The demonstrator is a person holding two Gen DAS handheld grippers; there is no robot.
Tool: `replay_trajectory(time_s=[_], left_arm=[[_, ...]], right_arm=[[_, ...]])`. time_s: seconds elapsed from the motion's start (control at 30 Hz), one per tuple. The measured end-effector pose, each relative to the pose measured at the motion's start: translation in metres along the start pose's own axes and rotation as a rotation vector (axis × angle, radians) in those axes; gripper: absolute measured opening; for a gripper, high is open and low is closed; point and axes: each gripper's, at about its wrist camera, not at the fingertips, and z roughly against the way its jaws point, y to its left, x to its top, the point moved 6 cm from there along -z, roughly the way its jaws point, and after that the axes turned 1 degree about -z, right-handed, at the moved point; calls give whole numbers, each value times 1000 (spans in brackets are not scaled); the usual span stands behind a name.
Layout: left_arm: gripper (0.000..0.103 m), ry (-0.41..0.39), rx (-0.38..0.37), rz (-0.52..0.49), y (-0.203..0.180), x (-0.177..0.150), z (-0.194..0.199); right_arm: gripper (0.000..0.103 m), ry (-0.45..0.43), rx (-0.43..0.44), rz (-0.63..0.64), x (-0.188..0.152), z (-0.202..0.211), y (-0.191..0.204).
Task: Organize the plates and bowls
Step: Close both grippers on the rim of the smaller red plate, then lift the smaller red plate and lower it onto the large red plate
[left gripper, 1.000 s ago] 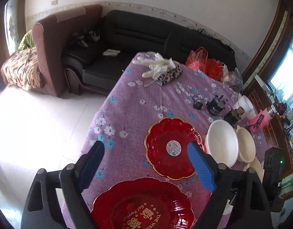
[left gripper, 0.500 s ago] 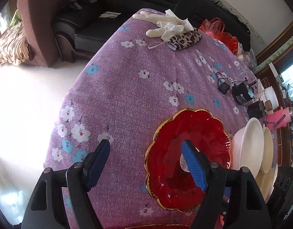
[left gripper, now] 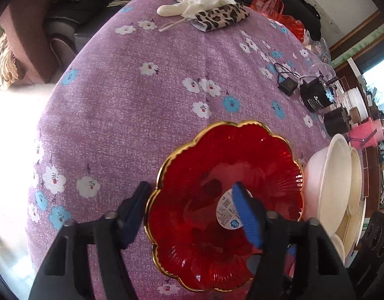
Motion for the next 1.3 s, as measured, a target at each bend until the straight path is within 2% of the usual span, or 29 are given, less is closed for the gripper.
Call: replay_trajectory(time_s=[0.07, 0.17, 0.23, 0.33, 0.6, 0.83, 1.07, 1.3], left_arm=[[40, 1, 41, -21, 0, -2, 0], [25, -14, 48, 0, 8, -3, 4], [22, -32, 33, 25, 14, -2, 9], [22, -66, 28, 33, 16, -2, 20], [22, -167, -2, 63, 20, -8, 58], [22, -250, -17, 85, 17, -28, 94], [22, -347, -22, 123, 21, -73, 141], [22, -431, 20, 167, 29, -132, 170]], right_arm=[[71, -10, -14, 11, 1, 0, 2], [57, -45, -47, 12, 5, 6, -5], [44, -60, -36, 4, 8, 12, -9], [38, -75, -17, 22, 8, 21, -5], [35, -153, 5, 109, 7, 44, 15], [34, -187, 31, 165, -7, 66, 29], [34, -237, 55, 258, -36, 100, 49], [34, -240, 69, 357, -85, 120, 68]])
